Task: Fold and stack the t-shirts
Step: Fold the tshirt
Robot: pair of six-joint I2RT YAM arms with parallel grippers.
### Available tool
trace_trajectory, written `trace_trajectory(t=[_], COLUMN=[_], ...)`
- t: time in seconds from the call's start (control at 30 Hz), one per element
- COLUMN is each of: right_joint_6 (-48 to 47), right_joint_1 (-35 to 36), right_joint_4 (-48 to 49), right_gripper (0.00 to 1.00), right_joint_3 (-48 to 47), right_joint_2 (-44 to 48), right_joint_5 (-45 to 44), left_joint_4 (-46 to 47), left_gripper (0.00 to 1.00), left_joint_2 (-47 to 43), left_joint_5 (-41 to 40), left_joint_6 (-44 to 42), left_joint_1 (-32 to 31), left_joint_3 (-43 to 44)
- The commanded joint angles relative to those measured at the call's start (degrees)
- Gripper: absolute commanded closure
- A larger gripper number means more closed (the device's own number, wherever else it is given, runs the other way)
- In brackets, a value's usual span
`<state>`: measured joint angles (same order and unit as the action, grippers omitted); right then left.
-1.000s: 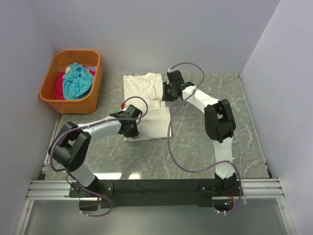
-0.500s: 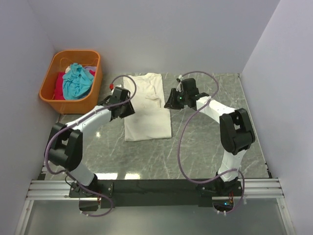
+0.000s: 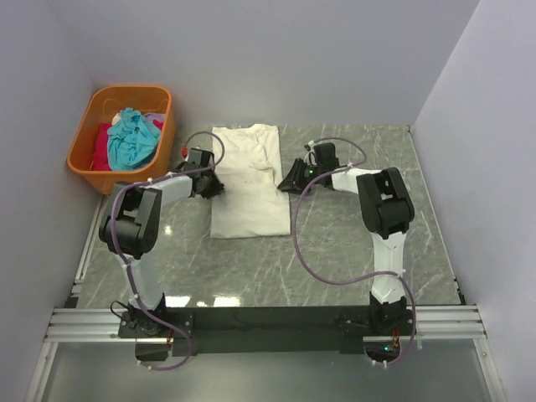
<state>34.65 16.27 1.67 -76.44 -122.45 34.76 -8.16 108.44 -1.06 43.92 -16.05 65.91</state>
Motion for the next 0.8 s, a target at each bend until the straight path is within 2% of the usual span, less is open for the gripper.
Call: trace_trajectory(t=[0.0,0.1,0.2,0.3,0.33,0.47,0.6,0.77], right_joint_6=[2.6,3.1,3.2,5.0,5.2,7.4,9.1,10.3], right_joint_1=[-1.4,-2.3,-2.5,-1.8,-1.1,2.9,9.2,15.5], right_joint_4=[3.7,5.3,6.2,9.6,10.3,14.7,16.8,18.5], right_gripper=[0.67,0.67,0.67,0.67,0.67,0.67,0.68,0.73], right_joint_3=[-2.4,-0.6,1.4,5.5,8.0,14.0,16.9,14.8], right_joint_2=[-2.0,-0.1,4.9,10.6,12.9,17.7,18.2,11.2], right_joint_5=[2.2,2.8,3.4,6.9,7.8,10.7,10.7,11.3], left_joint_4=[2.8,2.5,1.9,1.0,0.6,-0.1,3.4,7.7], left_gripper=[0.71,0.69,0.62,0.50,0.43,0.33,0.35,0.57], left_joint_2=[2.1,-1.4,-7.4,-14.7,-16.6,-25.6,-31.8,-29.8], left_joint_5=[0.6,0.6,1.8,4.1,4.3,6.4,8.4,9.4], left_joint_6=[2.1,1.6,1.3,1.9,1.8,2.4,5.4,8.0], left_joint_1=[1.9,1.9,1.8,1.2,0.8,-1.4,-2.9,-3.1], left_joint_3=[-0.3,-1.6,-3.6,-6.4,-8.1,-14.1,-22.5,-30.2])
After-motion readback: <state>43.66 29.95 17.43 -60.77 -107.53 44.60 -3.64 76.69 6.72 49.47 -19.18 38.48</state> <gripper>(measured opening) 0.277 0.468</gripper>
